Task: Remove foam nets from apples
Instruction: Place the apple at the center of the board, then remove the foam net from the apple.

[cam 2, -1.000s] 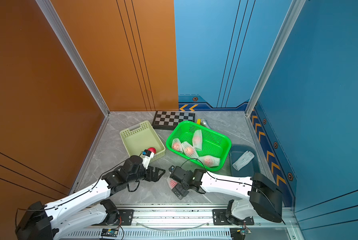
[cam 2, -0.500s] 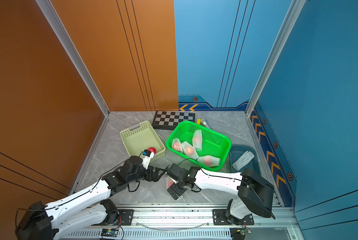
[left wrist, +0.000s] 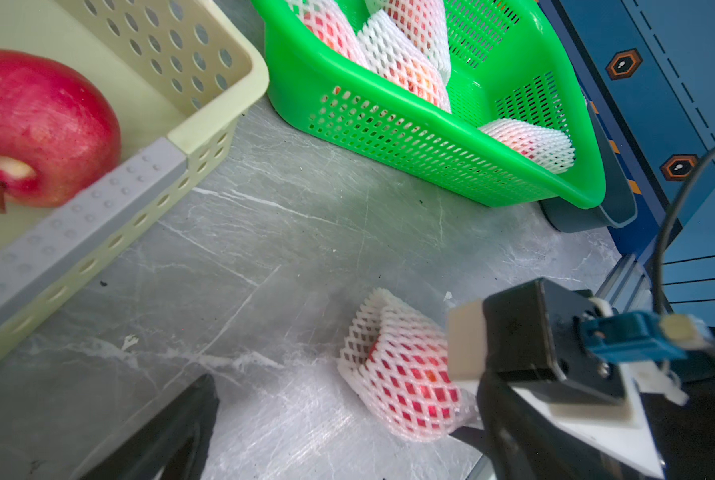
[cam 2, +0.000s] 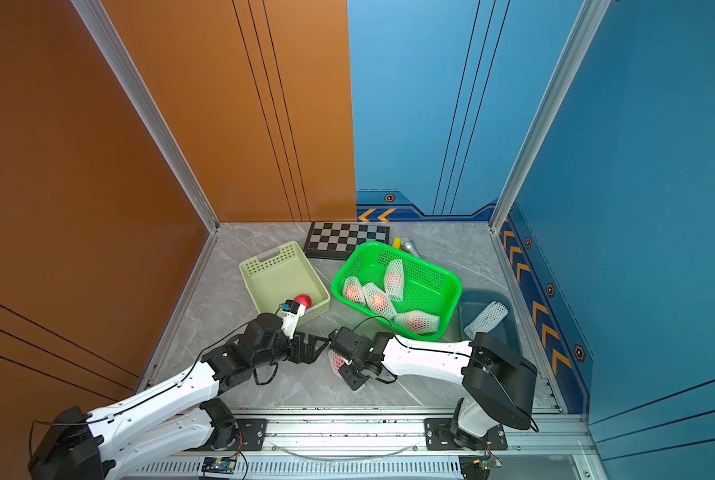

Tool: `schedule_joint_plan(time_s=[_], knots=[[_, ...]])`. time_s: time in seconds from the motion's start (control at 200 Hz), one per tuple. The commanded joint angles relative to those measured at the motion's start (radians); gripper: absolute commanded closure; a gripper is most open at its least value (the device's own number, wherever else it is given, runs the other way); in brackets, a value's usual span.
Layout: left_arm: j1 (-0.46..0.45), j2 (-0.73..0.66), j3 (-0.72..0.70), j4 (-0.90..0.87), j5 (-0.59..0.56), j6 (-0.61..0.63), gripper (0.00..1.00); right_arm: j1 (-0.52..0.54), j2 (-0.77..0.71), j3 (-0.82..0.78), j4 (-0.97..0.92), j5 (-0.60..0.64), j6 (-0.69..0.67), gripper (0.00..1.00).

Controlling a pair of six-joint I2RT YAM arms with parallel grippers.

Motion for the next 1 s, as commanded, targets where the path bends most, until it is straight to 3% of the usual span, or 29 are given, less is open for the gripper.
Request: schedule_joint_plan(time_s=[0.0,0.135,0.245,0.586,0.751,0.871,0.991], knots=[[-0.002,-0.006,-0.017,0.009,0.008,-0.001,0.02,0.0,0.002,0.018,0.052,-0.018,-0.034,0.66],[0.001,0.006,-0.022,0.023,0.024,0.003,0.02,-0.006,0.002,0.015,0.053,-0.019,-0.048,0.79],[0.0,0.028,-0.023,0.04,0.053,0.006,0.02,-0.015,-0.001,0.003,0.057,-0.013,-0.061,1.0],[0.001,0.096,-0.053,0.213,0.221,-0.011,0.03,-0.051,-0.097,-0.142,0.211,-0.072,-0.114,1.0],[0.001,0.113,-0.058,0.261,0.285,-0.019,0.12,-0.065,-0.132,-0.173,0.239,-0.074,-0.113,1.0],[-0.006,0.13,-0.063,0.267,0.297,-0.02,0.12,-0.068,-0.157,-0.191,0.259,-0.075,-0.113,1.0],[-0.009,0.144,-0.07,0.294,0.319,-0.027,0.25,-0.071,-0.197,-0.216,0.29,-0.07,-0.109,1.0]])
